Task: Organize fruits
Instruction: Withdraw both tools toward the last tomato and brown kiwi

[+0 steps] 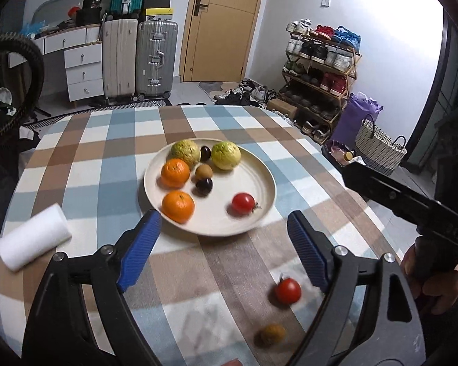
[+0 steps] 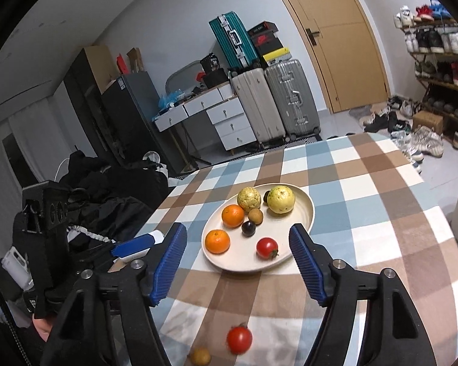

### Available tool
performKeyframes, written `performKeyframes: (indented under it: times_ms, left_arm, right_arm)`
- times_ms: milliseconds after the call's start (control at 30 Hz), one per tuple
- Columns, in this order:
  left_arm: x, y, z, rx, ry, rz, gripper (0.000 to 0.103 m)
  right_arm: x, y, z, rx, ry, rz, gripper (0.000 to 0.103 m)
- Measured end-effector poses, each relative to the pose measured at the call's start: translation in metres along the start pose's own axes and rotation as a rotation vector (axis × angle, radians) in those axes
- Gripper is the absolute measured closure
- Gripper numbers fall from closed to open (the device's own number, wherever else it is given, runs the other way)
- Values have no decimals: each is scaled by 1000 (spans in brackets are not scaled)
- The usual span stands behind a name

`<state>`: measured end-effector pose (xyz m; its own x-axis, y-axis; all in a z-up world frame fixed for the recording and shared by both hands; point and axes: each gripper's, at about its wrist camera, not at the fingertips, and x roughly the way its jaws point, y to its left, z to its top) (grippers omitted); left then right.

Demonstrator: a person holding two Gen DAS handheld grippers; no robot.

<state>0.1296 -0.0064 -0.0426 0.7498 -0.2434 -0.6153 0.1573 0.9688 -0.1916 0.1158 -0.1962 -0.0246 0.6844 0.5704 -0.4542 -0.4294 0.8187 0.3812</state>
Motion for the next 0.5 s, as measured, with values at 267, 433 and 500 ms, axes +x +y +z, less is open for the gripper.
performKeyframes:
  times_ms: [267, 433, 500]
  left_arm:
    - [-22, -13, -31, -4, 3, 11, 16]
    - [-27, -19, -56, -16, 29, 18, 14]
    - [-27, -22, -64, -17, 42, 21, 13]
  right_arm:
    - [-33, 7, -27, -6, -23, -36, 11]
    - [-49, 5, -45, -1, -30, -69, 4]
    - [-53, 4, -50, 3, -26, -82, 4]
